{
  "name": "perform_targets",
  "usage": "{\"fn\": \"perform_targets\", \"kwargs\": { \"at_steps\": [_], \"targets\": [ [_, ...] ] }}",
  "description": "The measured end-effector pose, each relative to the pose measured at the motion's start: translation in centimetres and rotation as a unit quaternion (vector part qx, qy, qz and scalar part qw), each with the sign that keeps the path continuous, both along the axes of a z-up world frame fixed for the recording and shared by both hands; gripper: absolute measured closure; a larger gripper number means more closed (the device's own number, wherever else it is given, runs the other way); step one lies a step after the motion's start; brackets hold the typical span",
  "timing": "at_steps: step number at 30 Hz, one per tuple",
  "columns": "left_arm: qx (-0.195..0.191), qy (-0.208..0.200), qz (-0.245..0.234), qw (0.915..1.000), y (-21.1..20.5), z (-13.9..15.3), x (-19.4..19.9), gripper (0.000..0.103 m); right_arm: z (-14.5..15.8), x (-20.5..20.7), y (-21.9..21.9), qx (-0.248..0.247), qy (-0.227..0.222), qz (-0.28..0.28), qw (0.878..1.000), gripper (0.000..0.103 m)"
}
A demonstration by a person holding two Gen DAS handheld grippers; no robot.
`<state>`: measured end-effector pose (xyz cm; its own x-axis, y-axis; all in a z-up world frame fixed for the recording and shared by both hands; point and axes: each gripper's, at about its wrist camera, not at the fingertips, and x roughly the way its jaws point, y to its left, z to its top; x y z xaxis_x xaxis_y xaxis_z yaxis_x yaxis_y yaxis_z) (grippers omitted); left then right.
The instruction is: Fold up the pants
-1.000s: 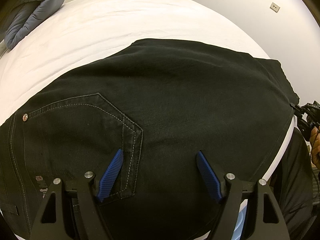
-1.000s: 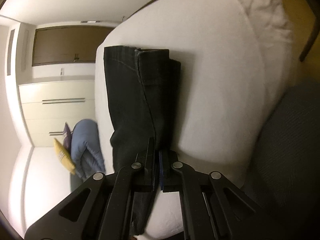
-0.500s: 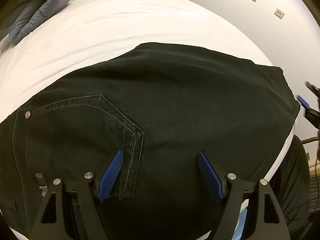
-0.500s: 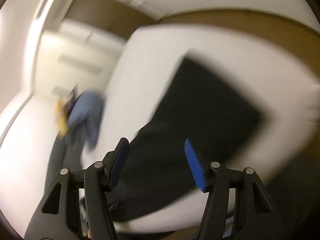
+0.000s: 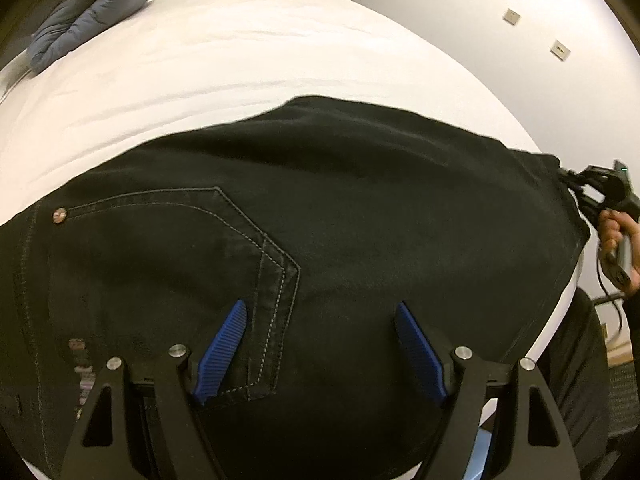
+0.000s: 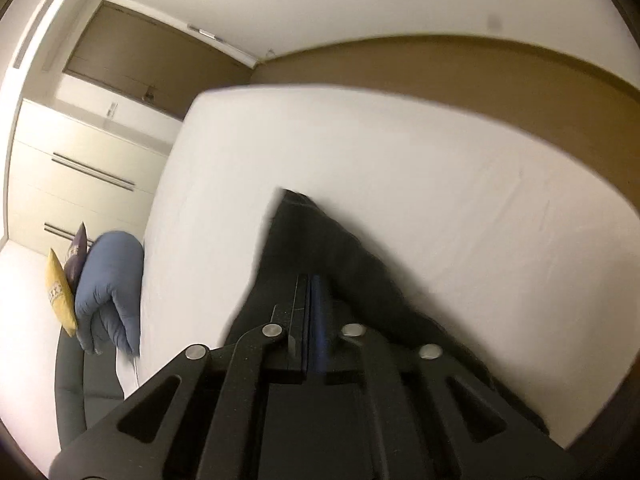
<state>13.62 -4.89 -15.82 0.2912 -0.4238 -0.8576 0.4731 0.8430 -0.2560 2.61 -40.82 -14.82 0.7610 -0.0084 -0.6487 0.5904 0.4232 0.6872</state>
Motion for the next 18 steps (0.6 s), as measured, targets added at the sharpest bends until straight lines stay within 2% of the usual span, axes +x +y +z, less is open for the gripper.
{"fn": "perform_targets", "kwargs": {
  "at_steps": [2, 3, 6, 9, 11, 12, 13, 14, 15, 17, 18],
  "targets": [
    [-0.022, -0.007, 0.008, 0.9997, 0.2, 1.3, 0.0, 0.024, 1.3, 1.9, 3.8, -0.004, -0.026, 0.068, 0.997, 0.096],
    [-0.031, -0.014, 0.008, 0.9994, 0.2, 2.0, 0.2, 0.024, 1.4, 3.5, 7.2, 0.003, -0.033, 0.128, 0.991, 0.096],
    [-0.048, -0.032, 0.002, 0.9983, -1.0, 3.6, 1.9, 0.024, -0.1, 7.3, 16.5, 0.002, -0.009, 0.26, 0.965, 0.096],
    [-0.037, -0.039, -0.01, 0.9985, -2.8, 3.2, 4.2, 0.024, -3.4, 10.6, 23.0, 0.04, 0.011, 0.322, 0.946, 0.096],
    [-0.014, -0.021, 0.001, 0.9997, -2.7, 1.4, 5.7, 0.026, -5.1, 13.5, 26.1, 0.067, 0.021, 0.363, 0.929, 0.096],
    [-0.004, -0.004, 0.014, 0.9999, -1.8, 0.0, 6.5, 0.03, -5.8, 14.8, 27.5, 0.058, 0.036, 0.376, 0.924, 0.098],
    [-0.01, 0.001, 0.02, 0.9998, -0.8, -0.6, 6.8, 0.044, -6.3, 15.7, 28.4, 0.042, 0.05, 0.382, 0.922, 0.101],
    [-0.023, 0.003, 0.023, 0.9995, 0.1, -0.8, 6.8, 0.05, -6.9, 17.3, 28.9, 0.039, 0.048, 0.384, 0.921, 0.102],
    [-0.036, 0.006, 0.024, 0.9991, 1.2, -0.7, 6.8, 0.051, -7.1, 17.8, 28.8, 0.048, 0.045, 0.377, 0.924, 0.103],
    [-0.049, 0.009, 0.024, 0.9985, 2.9, -0.6, 6.6, 0.062, -7.8, 19.0, 27.0, 0.069, 0.041, 0.339, 0.937, 0.103],
    [-0.053, 0.007, 0.024, 0.9983, 3.7, -0.5, 6.6, 0.064, -8.1, 19.7, 25.7, 0.081, 0.035, 0.318, 0.944, 0.103]
  ]
}}
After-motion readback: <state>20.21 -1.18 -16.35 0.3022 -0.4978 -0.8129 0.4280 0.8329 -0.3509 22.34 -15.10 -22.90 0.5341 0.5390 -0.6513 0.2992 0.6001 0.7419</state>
